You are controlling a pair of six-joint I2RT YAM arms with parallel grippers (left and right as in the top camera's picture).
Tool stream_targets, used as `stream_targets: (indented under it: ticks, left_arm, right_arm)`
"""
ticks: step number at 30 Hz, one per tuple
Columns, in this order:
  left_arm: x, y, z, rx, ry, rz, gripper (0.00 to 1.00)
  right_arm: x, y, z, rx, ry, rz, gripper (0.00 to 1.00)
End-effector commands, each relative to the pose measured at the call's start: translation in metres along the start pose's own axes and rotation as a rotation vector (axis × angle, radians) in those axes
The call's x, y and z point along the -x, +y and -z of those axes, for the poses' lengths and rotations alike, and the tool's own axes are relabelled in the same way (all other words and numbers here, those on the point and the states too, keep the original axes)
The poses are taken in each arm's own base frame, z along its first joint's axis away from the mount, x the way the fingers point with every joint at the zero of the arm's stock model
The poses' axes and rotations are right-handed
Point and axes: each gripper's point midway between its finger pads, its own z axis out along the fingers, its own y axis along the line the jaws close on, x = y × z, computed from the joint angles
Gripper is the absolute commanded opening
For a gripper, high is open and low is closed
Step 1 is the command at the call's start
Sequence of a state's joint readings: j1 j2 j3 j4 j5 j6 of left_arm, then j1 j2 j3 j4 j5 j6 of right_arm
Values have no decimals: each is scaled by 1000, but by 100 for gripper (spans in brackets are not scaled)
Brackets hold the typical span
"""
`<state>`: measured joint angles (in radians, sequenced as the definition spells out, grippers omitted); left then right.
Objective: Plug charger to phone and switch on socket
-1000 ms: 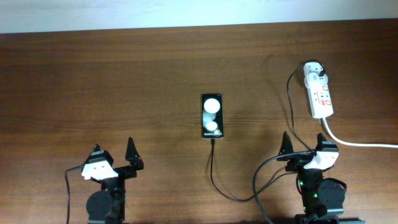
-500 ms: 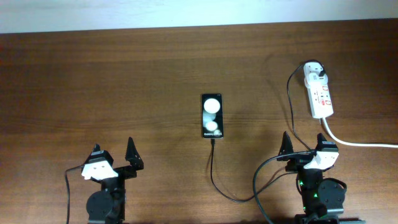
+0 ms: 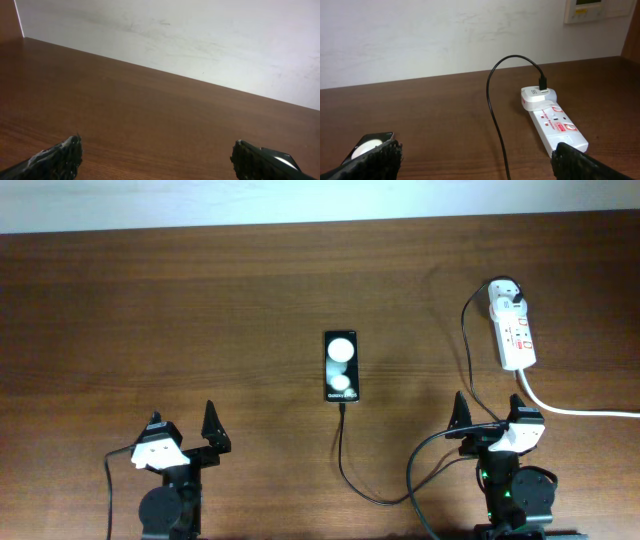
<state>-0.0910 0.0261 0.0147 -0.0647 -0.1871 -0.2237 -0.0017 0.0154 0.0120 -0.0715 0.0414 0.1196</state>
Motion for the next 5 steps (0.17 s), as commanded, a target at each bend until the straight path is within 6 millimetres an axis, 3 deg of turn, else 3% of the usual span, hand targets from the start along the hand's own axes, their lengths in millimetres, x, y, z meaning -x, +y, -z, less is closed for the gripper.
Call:
stream_targets:
  ticks: [1, 5]
  left_arm:
    - [-2, 0, 0, -4, 2, -16, 99]
    - [-2, 0, 0, -4, 1, -16, 99]
  right_arm:
    - [-3, -1, 0, -7, 3, 9, 98]
    - [-3, -1, 0, -7, 3, 9, 98]
